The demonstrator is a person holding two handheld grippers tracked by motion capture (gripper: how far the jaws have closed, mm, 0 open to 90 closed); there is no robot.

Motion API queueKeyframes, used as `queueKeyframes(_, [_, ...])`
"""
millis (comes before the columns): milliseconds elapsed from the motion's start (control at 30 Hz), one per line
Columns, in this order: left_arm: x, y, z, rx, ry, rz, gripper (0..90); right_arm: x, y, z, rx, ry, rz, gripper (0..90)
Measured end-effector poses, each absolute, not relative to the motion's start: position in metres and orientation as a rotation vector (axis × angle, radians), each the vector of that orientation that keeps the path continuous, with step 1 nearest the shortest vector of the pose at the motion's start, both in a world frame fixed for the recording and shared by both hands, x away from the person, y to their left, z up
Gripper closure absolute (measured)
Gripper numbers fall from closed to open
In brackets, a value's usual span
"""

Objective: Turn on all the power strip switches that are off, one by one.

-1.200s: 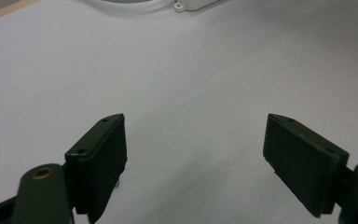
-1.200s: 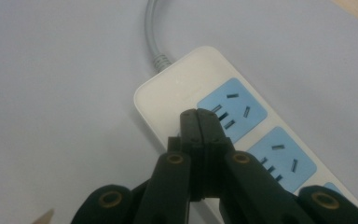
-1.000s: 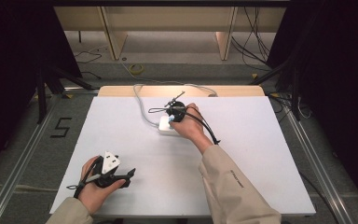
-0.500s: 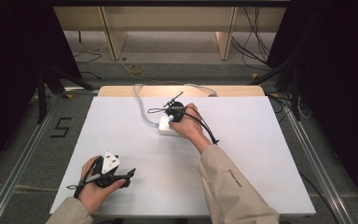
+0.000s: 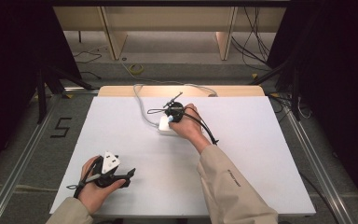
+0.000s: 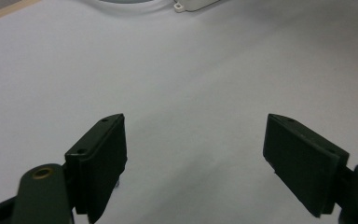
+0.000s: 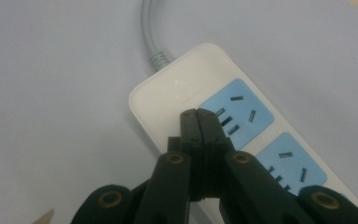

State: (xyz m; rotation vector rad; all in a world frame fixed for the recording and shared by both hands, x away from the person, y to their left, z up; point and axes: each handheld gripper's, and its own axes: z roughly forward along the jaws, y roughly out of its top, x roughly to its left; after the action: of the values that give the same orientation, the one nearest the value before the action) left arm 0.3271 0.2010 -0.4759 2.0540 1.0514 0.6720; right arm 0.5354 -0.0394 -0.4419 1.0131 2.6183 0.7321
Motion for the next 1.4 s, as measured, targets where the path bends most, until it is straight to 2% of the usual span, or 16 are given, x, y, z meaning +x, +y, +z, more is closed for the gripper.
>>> queueKeyframes(1400, [0.3274, 0.2000, -0.4768, 2.056, 1.052, 0.668, 21.3, 0.5347, -0.0332, -0.4444, 1.003, 2.613, 0.680, 90.0])
